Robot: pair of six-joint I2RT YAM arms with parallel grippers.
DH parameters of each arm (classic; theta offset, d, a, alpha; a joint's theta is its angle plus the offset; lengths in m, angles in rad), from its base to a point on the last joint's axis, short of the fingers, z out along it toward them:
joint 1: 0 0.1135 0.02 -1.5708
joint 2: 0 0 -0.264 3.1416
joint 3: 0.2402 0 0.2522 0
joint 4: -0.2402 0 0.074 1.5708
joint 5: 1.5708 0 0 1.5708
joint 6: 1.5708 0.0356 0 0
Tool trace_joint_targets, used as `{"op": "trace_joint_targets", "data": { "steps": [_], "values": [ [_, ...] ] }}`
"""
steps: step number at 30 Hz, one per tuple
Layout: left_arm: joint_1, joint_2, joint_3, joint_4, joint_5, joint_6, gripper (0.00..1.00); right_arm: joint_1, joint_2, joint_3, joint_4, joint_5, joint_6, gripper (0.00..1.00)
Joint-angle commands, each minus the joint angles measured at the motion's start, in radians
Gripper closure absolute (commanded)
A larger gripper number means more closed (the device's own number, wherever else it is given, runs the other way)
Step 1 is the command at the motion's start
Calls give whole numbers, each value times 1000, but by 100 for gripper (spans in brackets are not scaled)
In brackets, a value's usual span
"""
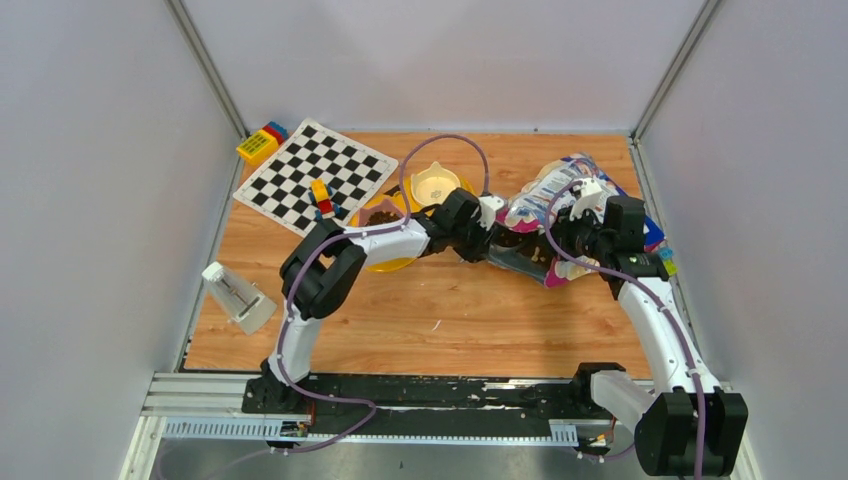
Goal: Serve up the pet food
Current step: Collect the pet food from the pet food bag.
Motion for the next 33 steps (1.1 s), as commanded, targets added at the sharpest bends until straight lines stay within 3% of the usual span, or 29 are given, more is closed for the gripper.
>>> {"op": "trace_joint_targets", "data": {
  "steps": [1,5,14,24,33],
  "values": [
    [-28,-52,-34,76,-123,108,100,13,-30,28,18,-94,33,100],
    [-77,-57,-57,103,-210,164,100,13,-35,25,18,-87,30,100],
    [-82,-201,-137,182,-251,172,100,13,-15,23,22,-81,20,100],
    [-91,-409,-235,199,-138,238,100,11,-21,22,24,-59,11,100],
    [-92,-448,-303,226,-53,278,100,1,-29,20,24,-62,11,100]
  ]
}}
